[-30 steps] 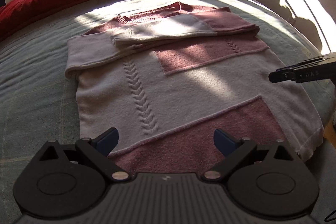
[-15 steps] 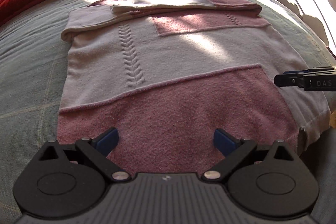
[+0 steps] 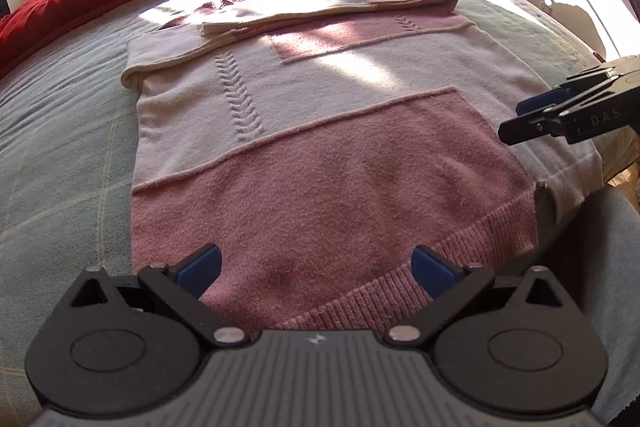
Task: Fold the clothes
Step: 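Move both open grippers to the pink ribbed hem of the sweater, then close the left gripper on the hem while the right gripper grasps it beside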
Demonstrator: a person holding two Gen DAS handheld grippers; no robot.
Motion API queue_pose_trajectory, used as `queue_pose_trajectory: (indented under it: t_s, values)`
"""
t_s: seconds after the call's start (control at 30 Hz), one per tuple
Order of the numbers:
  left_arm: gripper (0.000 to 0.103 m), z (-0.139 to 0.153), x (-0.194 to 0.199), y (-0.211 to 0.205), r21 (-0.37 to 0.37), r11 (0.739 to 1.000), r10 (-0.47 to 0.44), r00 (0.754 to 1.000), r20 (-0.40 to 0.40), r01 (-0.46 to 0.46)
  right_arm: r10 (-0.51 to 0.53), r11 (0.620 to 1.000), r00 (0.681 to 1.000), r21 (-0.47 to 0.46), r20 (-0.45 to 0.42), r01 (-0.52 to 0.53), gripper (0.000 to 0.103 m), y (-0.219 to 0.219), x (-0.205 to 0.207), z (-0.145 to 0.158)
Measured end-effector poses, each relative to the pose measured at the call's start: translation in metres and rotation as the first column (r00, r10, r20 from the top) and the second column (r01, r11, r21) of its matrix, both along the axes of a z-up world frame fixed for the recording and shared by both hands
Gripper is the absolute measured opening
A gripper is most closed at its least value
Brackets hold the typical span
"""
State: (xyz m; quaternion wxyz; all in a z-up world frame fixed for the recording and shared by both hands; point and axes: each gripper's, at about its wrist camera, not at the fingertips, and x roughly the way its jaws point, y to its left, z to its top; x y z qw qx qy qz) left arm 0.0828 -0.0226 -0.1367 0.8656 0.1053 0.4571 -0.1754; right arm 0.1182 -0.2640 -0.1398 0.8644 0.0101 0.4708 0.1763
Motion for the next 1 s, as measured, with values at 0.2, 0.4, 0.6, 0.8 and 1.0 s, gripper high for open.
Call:
queue_pose_trajectory:
  t_s: [0.2,0.4,0.6,0.8,1.0]
  values:
    - [0.101,-0.02,0.006,-0.015,0.021,1.0,-0.014,0.999,-0.04,0.015,0.115,0.992,0.993,-0.053,-0.034,-0.116,0.066,0.017,-0.005,-0.018]
    - [0.101,-0.014,0.0,-0.015,0.057,0.995,-0.078,0.997,-0.001,0.078,0.155,0.987,0.988,-0.03,-0.006,-0.155,0.067,0.001,-0.005,0.009]
    - [0.101,0.0,-0.029,-0.033,0.219,0.926,-0.347,0.921,0.176,0.307,0.397,0.894,0.917,-0.242,0.034,-0.378,0.067,0.019,-0.012,0.033]
    - [0.101,-0.02,-0.063,-0.061,0.41,0.783,-0.579,0.79,0.202,0.469,0.466,0.85,0.885,-0.275,-0.005,-0.449,0.067,0.031,-0.016,0.028]
    - [0.101,-0.041,-0.071,-0.079,0.541,0.69,-0.663,0.719,0.208,0.48,0.422,0.889,0.906,-0.193,-0.005,-0.415,0.067,0.03,-0.015,0.022]
